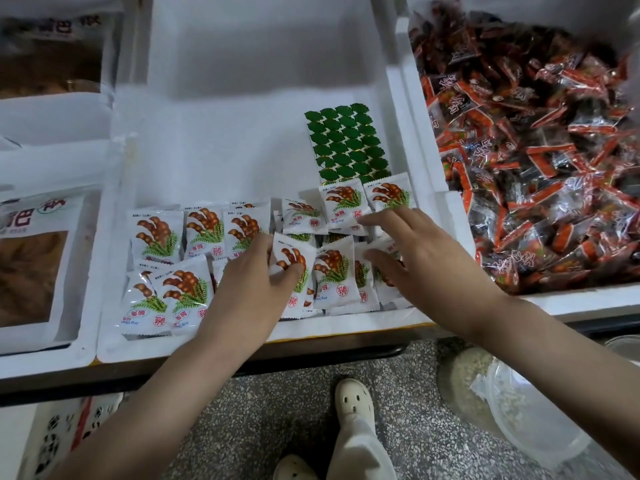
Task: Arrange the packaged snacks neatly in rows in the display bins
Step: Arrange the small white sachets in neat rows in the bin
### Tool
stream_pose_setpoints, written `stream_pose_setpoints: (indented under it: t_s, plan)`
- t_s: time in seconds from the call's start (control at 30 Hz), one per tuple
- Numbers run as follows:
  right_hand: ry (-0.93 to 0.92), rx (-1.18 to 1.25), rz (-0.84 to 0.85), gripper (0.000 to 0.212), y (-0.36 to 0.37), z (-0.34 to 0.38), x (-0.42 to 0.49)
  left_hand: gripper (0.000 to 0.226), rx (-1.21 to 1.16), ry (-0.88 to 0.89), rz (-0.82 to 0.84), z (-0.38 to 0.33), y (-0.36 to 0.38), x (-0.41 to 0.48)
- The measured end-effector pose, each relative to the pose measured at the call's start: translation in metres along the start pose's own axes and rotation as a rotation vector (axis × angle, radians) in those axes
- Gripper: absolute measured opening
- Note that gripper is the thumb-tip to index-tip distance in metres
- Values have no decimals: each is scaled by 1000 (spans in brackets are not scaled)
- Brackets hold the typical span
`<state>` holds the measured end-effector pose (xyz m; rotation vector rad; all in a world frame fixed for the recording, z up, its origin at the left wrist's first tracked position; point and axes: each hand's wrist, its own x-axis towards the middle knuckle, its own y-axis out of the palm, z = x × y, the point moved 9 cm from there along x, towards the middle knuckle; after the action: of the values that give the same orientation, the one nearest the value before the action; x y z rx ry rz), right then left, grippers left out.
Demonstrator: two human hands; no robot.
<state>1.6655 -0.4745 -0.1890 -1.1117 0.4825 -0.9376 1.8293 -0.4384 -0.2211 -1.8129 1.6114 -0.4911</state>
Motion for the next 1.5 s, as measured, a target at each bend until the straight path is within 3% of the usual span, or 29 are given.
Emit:
stream_pose_setpoints:
  t_s: [0.07, 0.2, 0.33, 0.5, 0.7, 0.77, 0.9, 1.07, 1.3, 1.43, 1.5]
  plan:
    - [4, -15, 48, 45, 8, 9, 13, 25, 42, 3, -6, 2, 2, -1]
    - [91, 54, 283, 46, 39, 5, 22, 49, 215, 49, -19, -2, 3, -5]
    - [175, 216, 307, 52, 45, -5, 21, 58, 548, 110, -41, -6, 1, -5]
    - [181, 204, 385, 51, 48, -8, 27, 62, 537, 137, -25, -9, -2, 0]
    - [225, 306, 553, 12, 45, -9, 38, 58, 492, 214, 57, -7, 1, 7]
    - [279, 436, 527, 4, 28, -16, 50, 52, 435, 226, 74, -4, 0, 12]
    - [401, 664, 212, 8, -11, -44, 91, 42, 409, 263, 54, -3, -6, 25]
    - [435, 588, -39, 6, -13, -64, 141, 31, 280, 258, -6, -23, -18, 73]
    - [386, 475, 17, 5, 13, -71, 172, 51, 484, 90, 409, 12, 35, 138]
    - [433, 463, 39, 7, 20, -82, 175, 70, 398, -25, 562, 23, 44, 153]
    - [456, 474, 45, 6, 23, -86, 173, 65, 280, -97, 656, 25, 49, 152]
